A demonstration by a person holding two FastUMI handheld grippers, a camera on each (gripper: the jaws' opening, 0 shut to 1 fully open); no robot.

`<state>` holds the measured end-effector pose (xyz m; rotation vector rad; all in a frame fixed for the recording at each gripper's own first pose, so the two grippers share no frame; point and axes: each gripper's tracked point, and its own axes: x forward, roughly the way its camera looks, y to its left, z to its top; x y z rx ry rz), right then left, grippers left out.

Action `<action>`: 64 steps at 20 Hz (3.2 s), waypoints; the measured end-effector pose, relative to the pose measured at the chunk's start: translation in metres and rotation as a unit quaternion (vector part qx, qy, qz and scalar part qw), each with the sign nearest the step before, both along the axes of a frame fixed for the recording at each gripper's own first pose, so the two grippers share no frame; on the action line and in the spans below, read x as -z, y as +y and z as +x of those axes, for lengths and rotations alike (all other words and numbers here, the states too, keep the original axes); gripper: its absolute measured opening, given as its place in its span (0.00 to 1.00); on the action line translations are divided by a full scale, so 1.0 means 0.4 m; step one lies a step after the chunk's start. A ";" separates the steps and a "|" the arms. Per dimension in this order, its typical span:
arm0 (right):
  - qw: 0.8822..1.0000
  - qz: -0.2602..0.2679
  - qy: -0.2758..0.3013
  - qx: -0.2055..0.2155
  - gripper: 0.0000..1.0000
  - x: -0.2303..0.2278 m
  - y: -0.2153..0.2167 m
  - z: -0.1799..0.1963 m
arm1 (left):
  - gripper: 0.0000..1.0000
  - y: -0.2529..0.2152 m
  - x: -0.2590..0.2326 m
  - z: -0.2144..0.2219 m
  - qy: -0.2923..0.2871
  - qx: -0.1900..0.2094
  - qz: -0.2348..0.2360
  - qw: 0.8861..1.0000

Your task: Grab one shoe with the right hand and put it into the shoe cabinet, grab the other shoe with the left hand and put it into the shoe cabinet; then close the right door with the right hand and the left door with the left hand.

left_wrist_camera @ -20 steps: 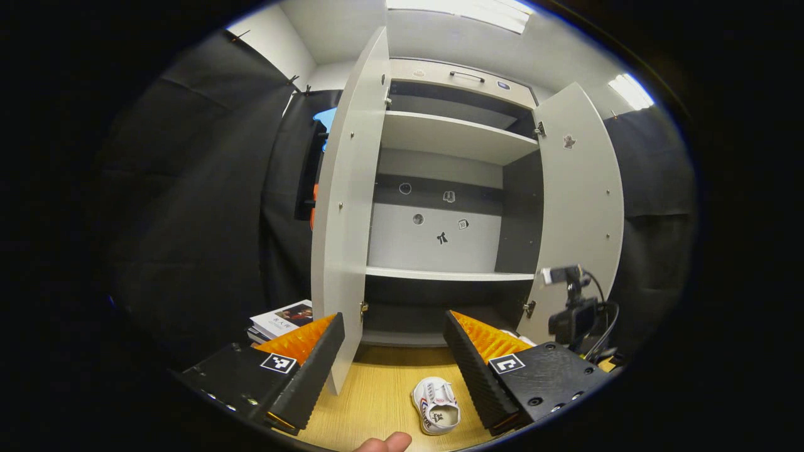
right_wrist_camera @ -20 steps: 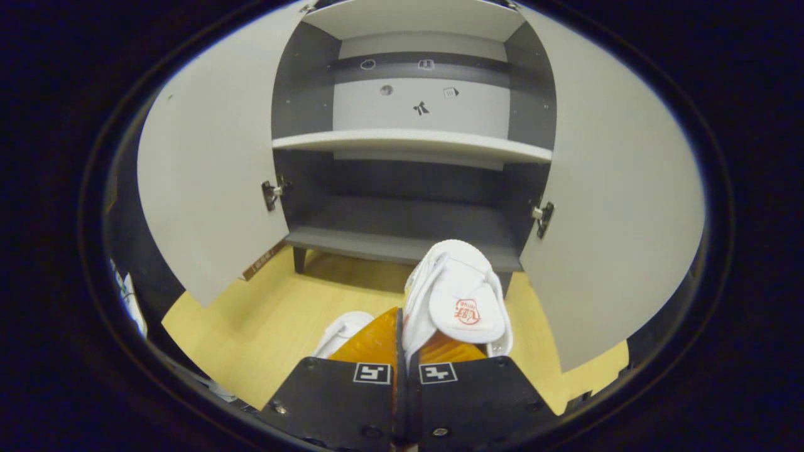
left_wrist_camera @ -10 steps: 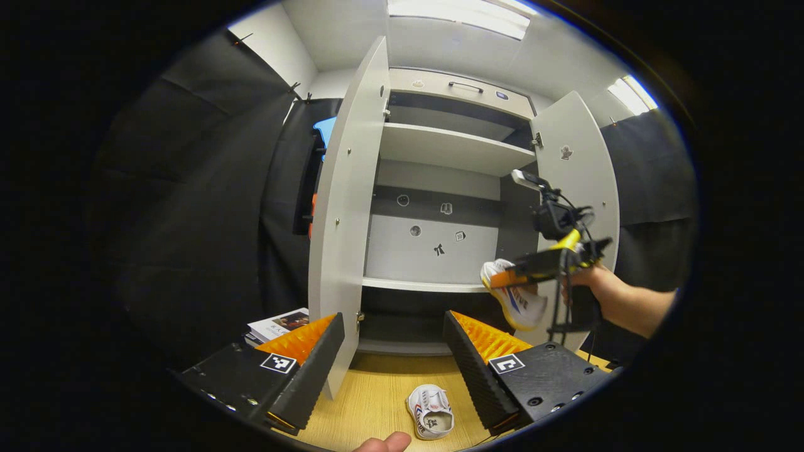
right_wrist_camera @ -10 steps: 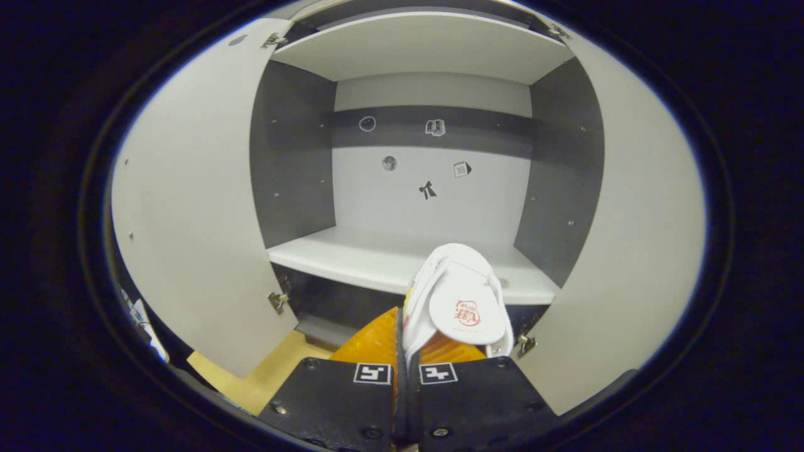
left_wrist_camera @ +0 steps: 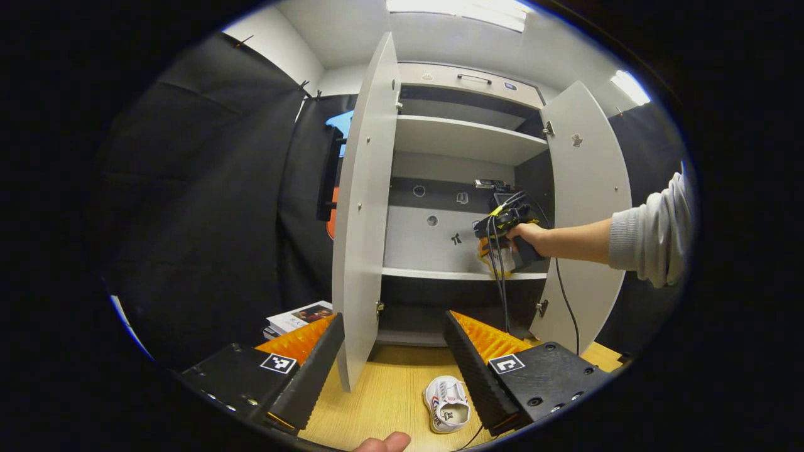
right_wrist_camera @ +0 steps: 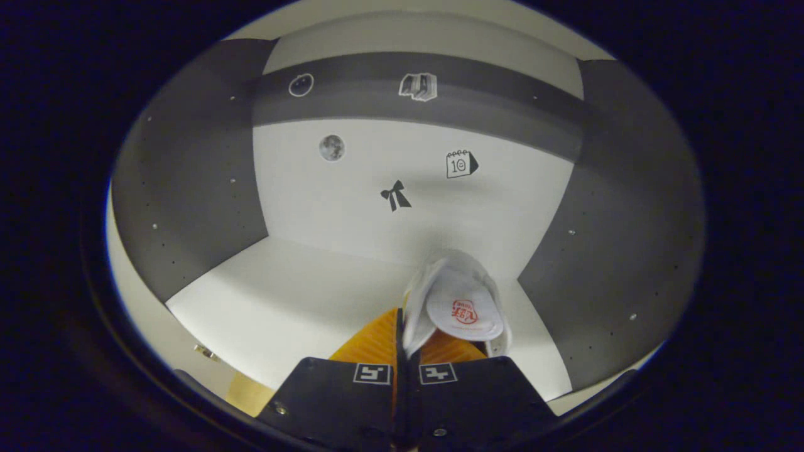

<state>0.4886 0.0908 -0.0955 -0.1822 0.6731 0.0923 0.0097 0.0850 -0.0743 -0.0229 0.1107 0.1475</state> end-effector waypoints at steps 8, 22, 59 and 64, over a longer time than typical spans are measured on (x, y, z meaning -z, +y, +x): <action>0.999 -0.041 0.016 0.010 0.46 0.010 -0.019 0.023 | 0.95 0.046 0.031 0.010 0.021 -0.030 -0.010 0.999; 0.970 0.037 -0.240 -0.015 0.68 -0.280 -0.061 -0.575 | 0.95 -0.072 -0.033 0.018 -0.033 0.045 0.012 0.998; 0.949 0.033 -0.309 0.058 1.00 -0.173 -0.354 -1.100 | 0.96 -0.186 0.717 0.060 0.281 0.073 -0.006 0.957; 0.952 0.036 -0.298 0.059 1.00 -0.147 -0.355 -1.071 | 0.96 -0.165 0.789 0.071 0.320 0.062 0.006 0.945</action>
